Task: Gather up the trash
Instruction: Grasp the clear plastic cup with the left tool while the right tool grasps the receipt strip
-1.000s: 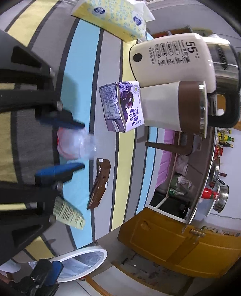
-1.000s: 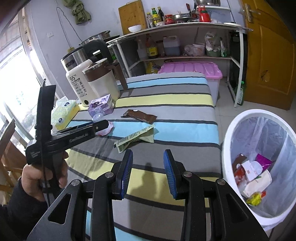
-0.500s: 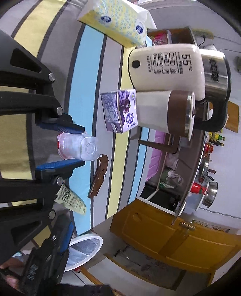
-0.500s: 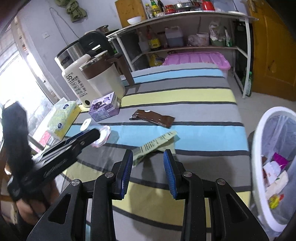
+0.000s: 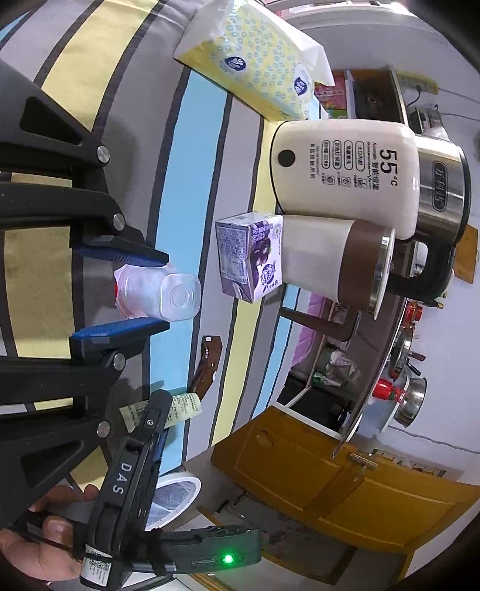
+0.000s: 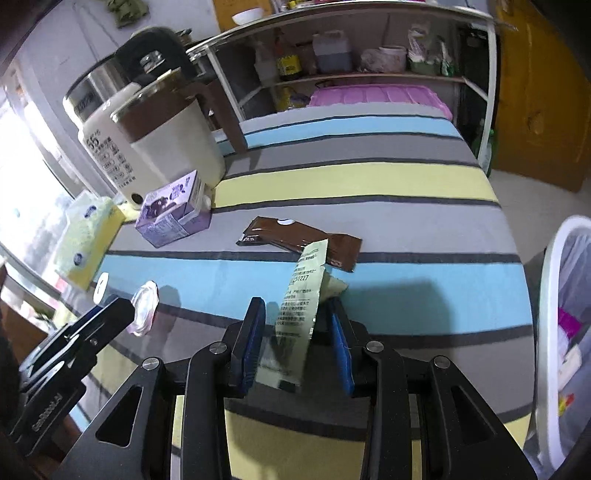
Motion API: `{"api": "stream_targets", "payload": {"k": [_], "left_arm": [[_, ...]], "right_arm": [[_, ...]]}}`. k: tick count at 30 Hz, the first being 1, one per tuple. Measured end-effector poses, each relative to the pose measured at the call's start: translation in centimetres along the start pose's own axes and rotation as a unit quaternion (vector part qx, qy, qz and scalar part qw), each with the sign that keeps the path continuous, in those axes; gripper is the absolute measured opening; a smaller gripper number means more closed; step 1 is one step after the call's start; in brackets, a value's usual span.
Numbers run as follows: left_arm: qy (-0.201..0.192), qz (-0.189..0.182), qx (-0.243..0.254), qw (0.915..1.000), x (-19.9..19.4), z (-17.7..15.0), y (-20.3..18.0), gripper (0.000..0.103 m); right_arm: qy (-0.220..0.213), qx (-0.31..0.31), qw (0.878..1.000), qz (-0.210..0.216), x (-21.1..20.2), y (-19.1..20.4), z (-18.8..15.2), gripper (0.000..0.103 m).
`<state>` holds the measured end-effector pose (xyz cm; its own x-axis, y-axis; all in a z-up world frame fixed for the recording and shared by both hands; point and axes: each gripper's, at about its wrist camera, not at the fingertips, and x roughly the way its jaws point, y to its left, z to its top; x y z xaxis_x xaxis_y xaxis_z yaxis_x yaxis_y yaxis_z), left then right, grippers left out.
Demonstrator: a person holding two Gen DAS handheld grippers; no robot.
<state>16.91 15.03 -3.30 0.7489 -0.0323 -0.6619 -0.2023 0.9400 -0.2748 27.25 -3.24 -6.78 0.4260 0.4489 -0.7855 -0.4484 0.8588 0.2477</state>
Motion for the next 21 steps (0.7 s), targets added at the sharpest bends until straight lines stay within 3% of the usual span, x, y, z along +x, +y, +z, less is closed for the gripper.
{"api": "stream_targets", "payload": {"k": [3, 11, 21], "left_arm": [[0.000, -0.001, 0.002, 1.0000, 0.0, 0.0, 0.0, 0.028], [-0.001, -0.002, 0.014, 0.9999, -0.6, -0.4, -0.8, 0.028], [0.002, -0.013, 0.042, 0.9990, -2.7, -2.2, -4.2, 0.028]], "right_arm": [[0.000, -0.004, 1.000, -0.003, 0.0, -0.1, -0.3, 0.018], [-0.009, -0.015, 1.000, 0.011, -1.6, -0.6, -1.5, 0.017], [-0.039, -0.034, 0.998, 0.020, -6.5, -1.4, -4.2, 0.017]]}}
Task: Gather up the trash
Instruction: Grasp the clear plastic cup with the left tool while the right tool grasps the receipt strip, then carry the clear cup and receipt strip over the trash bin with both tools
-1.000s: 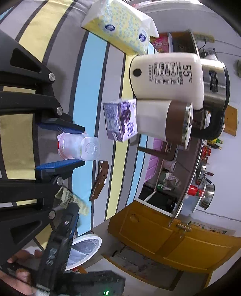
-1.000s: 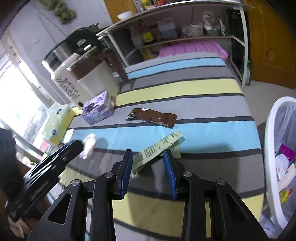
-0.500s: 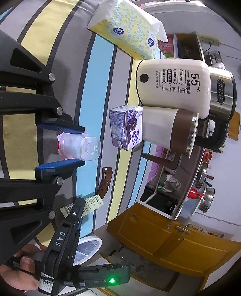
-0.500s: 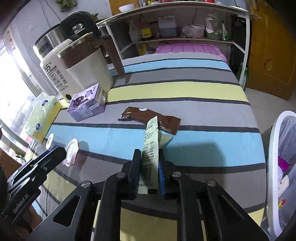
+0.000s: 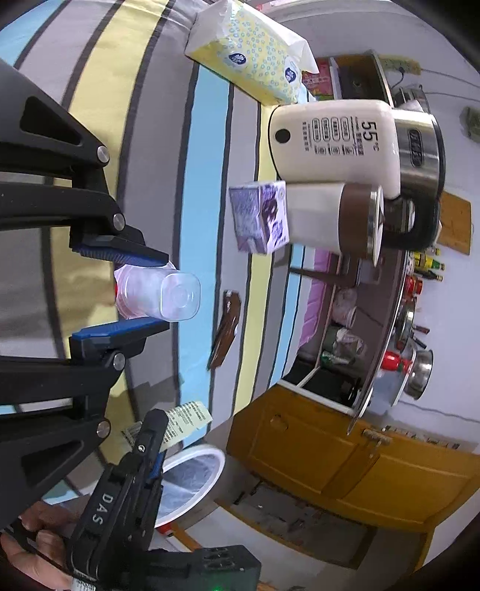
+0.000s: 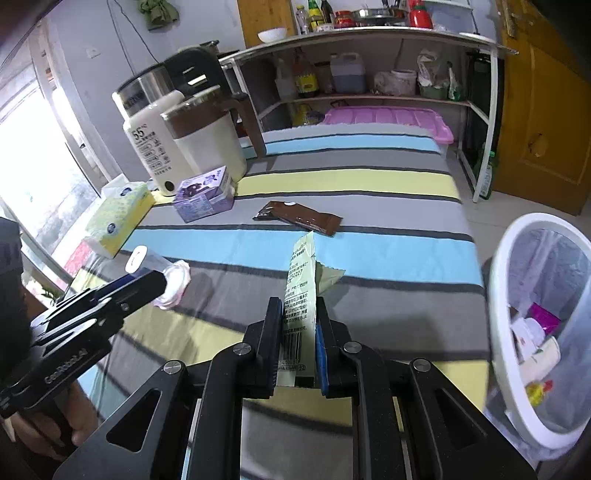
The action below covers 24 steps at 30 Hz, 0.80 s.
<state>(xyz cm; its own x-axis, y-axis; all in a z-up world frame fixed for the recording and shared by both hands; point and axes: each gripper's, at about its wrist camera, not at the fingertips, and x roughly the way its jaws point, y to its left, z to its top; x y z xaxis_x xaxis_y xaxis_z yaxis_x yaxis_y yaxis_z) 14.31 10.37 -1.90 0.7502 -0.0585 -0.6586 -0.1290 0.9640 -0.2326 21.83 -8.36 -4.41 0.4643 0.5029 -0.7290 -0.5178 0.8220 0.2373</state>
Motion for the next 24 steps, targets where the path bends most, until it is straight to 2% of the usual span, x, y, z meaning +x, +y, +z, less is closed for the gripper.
{"api": "stream_targets", "payload": {"k": [12, 24], "left_arm": [[0.001, -0.024, 0.030, 0.9993, -2.2, -1.7, -4.5, 0.028], [0.008, -0.055, 0.066, 0.9962, -1.8, -1.5, -9.0, 0.028]], "right_arm": [[-0.032, -0.006, 0.999, -0.001, -5.3, -0.8, -2.5, 0.017], [-0.051, 0.021, 0.998, -0.026, -8.4, -4.5, -4.0, 0.017]]}}
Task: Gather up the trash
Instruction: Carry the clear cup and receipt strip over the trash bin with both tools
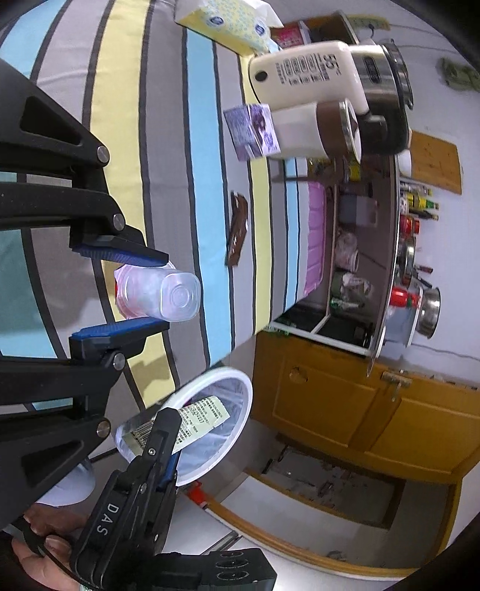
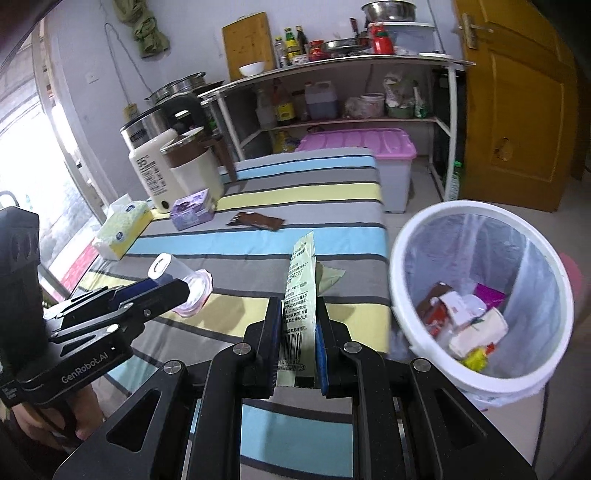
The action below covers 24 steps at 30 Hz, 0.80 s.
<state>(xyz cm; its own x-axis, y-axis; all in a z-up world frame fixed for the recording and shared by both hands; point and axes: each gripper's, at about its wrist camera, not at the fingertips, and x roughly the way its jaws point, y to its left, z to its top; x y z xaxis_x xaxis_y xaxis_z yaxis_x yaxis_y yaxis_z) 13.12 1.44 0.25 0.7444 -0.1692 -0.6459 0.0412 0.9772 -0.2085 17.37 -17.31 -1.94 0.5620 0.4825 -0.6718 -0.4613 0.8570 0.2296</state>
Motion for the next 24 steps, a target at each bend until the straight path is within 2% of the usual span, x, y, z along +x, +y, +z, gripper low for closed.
{"api": "stream_targets", "payload": {"k": [14, 24], "left_arm": [[0.007, -0.049, 0.057, 0.9971, 2.8, 2.1, -6.7, 0.028], [0.024, -0.086, 0.076, 0.9931, 6.2, 3.0, -10.9, 0.028]], "right_arm": [[-0.021, 0.056, 0.997, -0.052, -2.7, -7.5, -0.5, 0.017], [-0.024, 0.092, 0.992, -0.084, -3.7, -12.5, -1.2, 0.017]]}}
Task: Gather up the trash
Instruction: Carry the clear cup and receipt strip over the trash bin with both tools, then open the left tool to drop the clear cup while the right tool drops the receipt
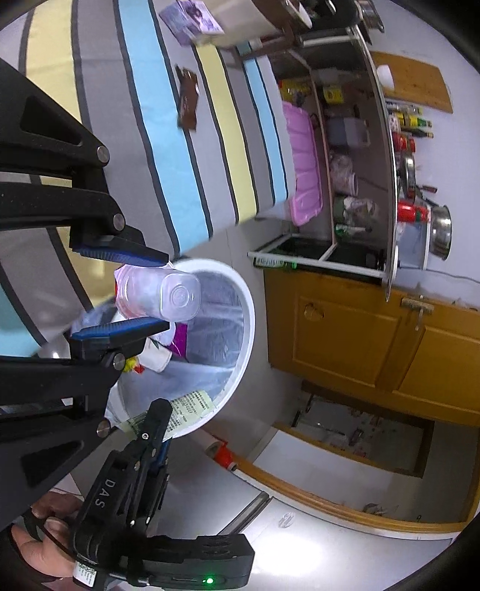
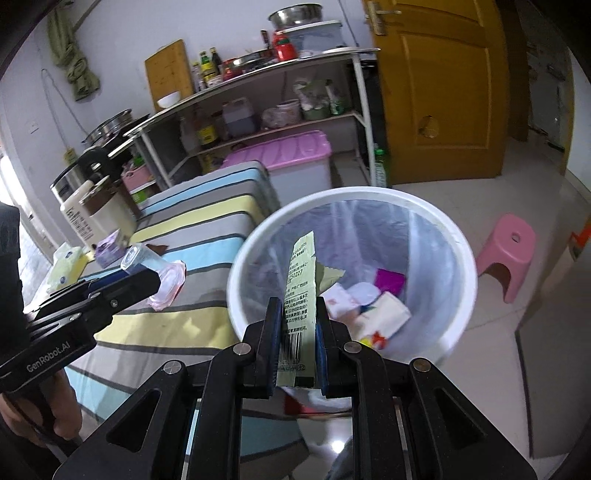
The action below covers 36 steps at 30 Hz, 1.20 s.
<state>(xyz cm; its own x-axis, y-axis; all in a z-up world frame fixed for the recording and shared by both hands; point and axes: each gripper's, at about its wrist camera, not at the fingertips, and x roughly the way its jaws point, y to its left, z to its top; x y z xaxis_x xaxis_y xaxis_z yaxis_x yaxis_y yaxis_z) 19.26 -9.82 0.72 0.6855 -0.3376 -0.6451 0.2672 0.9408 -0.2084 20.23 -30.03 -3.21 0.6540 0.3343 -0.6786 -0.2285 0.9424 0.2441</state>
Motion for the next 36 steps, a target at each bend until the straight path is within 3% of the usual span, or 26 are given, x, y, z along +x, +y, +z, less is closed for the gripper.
{"api": "stream_targets", "payload": {"k": [18, 24, 36], "left_arm": [[0.027, -0.045, 0.011, 0.9986, 6.2, 1.3, -2.2, 0.029], [0.025, -0.051, 0.007, 0.9984, 6.4, 1.3, -2.0, 0.034], [0.015, -0.047, -0.009, 0.9987, 4.2, 0.8, -1.0, 0.034]], "right_arm": [[0.020, 0.015, 0.999, -0.025, 1.9, -3.1, 0.1, 0.018], [0.021, 0.014, 0.999, -0.032, 2.1, -3.3, 0.0, 0.020], [0.005, 0.004, 1.000, -0.023, 0.4, -1.8, 0.0, 0.023]]}}
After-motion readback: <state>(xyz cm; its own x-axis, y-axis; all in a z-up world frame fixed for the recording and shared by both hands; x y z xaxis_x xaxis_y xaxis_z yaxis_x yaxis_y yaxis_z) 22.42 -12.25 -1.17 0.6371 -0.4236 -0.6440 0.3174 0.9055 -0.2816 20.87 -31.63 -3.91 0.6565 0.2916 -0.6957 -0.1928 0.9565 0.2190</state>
